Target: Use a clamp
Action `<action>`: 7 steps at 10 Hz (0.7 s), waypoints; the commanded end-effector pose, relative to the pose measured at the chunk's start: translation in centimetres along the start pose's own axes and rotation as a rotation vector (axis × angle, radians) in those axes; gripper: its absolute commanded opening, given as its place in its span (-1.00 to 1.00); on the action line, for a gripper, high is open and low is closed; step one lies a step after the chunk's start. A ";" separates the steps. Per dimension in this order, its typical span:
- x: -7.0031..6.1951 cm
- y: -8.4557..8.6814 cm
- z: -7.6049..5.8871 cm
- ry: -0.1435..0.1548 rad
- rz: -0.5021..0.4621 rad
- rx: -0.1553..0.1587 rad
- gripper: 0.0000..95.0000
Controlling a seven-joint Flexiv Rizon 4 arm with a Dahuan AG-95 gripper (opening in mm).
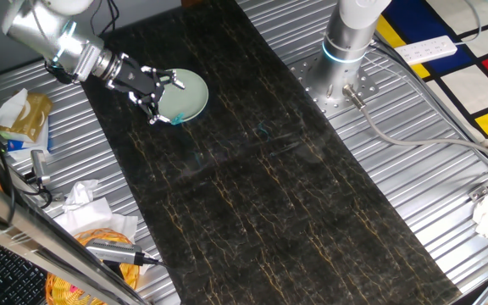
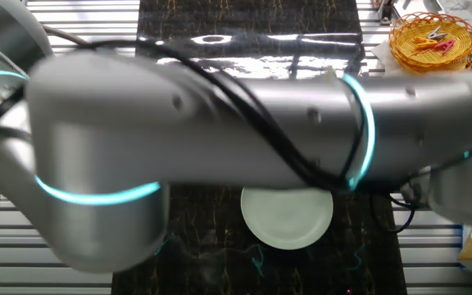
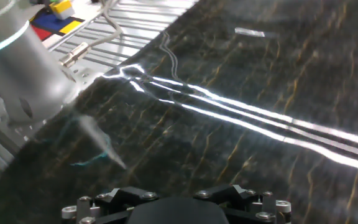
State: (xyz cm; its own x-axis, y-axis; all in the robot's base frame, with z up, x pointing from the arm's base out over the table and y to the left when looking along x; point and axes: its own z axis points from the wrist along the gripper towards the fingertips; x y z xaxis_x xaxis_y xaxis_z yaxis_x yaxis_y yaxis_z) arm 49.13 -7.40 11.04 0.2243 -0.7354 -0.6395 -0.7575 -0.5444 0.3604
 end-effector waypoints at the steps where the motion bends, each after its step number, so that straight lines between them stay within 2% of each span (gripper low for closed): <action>1: -0.8 3.1 -1.8 0.103 0.327 -0.028 1.00; 2: -1.0 4.0 -2.2 0.112 0.417 -0.026 1.00; 3: -1.1 5.3 -2.7 0.122 0.519 0.042 1.00; 4: -1.3 6.4 -3.1 0.129 0.627 0.186 1.00; 5: -1.4 7.1 -3.3 0.147 0.711 0.290 1.00; 7: -1.7 8.6 -3.6 0.160 0.929 0.546 1.00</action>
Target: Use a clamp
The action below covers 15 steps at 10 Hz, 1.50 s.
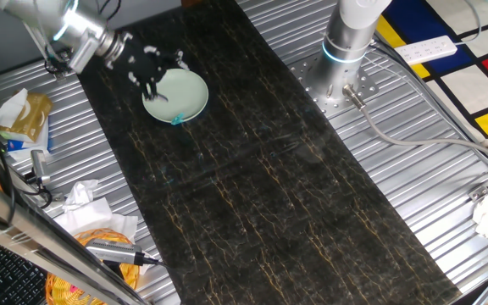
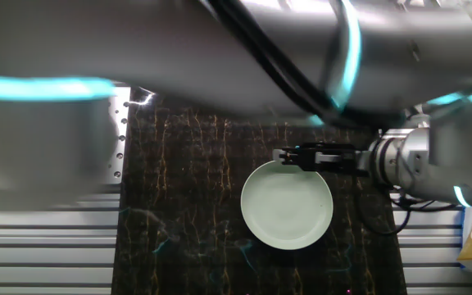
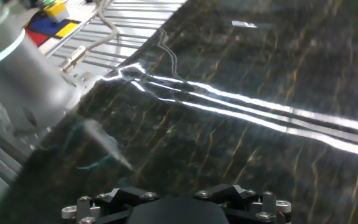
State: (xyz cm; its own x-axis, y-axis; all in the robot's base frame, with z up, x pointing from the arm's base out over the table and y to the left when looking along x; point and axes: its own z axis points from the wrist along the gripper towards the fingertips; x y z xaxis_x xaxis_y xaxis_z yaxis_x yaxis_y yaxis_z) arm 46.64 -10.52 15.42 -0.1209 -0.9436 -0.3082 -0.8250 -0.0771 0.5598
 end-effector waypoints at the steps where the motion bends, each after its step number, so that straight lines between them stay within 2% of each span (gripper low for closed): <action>1: 1.3 3.5 -1.2 -0.064 0.548 0.547 1.00; 2: 1.4 3.9 -1.2 -0.074 0.665 0.642 0.60; 3: 1.5 4.2 -1.3 -0.127 0.782 0.704 0.60; 4: 1.6 4.5 -1.3 -0.185 0.889 0.751 -0.20; 5: 1.7 4.8 -1.3 -0.260 1.025 0.782 -1.00; 6: 1.7 4.8 -1.3 -0.347 1.120 0.815 -1.00; 7: 1.8 4.8 -1.2 -0.418 1.211 0.822 -1.00; 8: 1.8 4.8 -1.2 -0.481 1.274 0.800 -1.00; 9: 1.8 4.8 -1.2 -0.524 1.301 0.775 -1.00; 10: 1.8 4.8 -1.2 -0.544 1.311 0.775 -1.00; 11: 1.7 4.6 -1.1 -0.535 1.297 0.787 -1.00; 12: 1.6 4.3 -1.1 -0.475 1.258 0.845 -1.00; 13: 1.6 4.0 -1.0 -0.433 1.239 0.925 -1.00; 15: 1.6 4.0 -1.0 -0.477 1.212 0.959 -1.00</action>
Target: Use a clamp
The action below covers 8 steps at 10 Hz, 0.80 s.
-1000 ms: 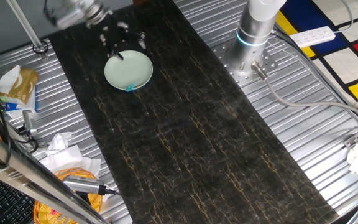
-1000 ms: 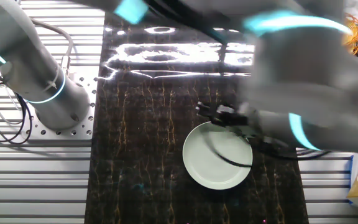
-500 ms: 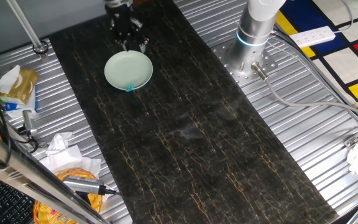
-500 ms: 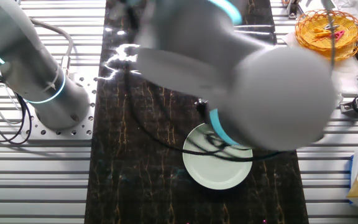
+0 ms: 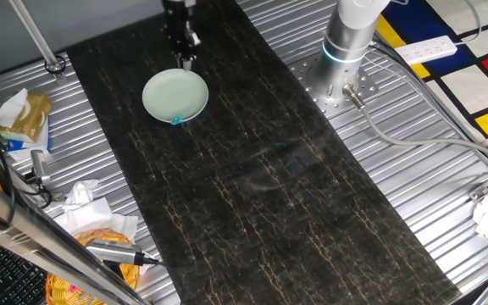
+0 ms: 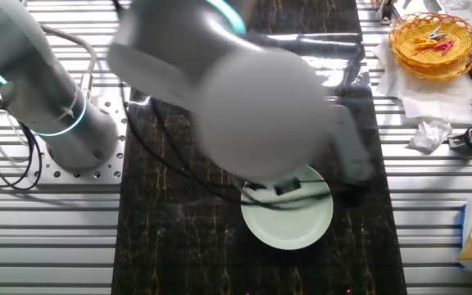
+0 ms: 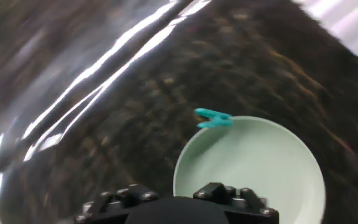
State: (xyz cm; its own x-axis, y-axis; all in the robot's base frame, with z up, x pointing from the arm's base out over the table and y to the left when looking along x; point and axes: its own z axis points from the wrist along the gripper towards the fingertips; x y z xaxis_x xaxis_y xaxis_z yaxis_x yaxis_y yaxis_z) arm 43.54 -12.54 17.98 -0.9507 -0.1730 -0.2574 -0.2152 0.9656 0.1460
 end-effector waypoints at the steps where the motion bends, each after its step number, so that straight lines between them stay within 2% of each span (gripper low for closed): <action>1: -0.2 -0.1 0.2 -0.158 0.030 0.137 -1.00; 4: -0.2 -0.1 0.2 -0.169 -0.006 0.133 -1.00; 6: -0.2 -0.1 0.2 -0.178 -0.020 0.112 -1.00; 8: -0.2 -0.1 0.2 -0.190 -0.028 0.111 -1.00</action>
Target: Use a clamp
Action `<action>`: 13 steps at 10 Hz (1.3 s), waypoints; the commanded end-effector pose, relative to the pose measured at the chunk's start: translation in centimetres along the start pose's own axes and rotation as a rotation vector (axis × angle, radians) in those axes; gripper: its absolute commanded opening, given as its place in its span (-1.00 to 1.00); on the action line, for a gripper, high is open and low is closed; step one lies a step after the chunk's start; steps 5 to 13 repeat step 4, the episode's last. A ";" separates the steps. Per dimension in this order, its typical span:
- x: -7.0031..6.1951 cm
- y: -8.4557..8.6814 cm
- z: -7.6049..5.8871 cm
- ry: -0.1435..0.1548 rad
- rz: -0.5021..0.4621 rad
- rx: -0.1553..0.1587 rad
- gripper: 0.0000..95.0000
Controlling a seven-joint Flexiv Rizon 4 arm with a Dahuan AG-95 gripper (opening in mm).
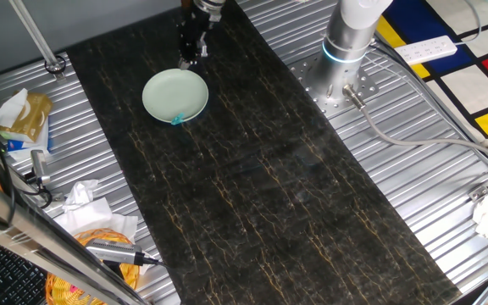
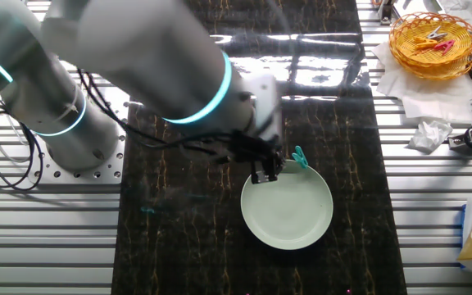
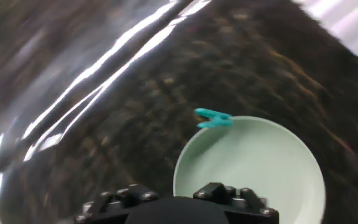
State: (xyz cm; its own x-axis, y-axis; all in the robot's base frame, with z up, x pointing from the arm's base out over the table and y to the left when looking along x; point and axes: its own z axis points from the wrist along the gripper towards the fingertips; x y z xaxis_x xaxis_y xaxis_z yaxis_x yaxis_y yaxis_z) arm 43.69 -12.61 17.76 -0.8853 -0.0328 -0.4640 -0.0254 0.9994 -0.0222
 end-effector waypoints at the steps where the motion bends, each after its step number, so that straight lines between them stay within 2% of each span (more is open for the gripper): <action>1: -0.1 0.0 0.0 0.008 -0.144 -0.126 -1.00; 3: -0.1 0.0 0.0 0.001 -0.145 -0.125 -1.00; 13: -0.1 0.0 0.0 0.001 -0.147 -0.125 -1.00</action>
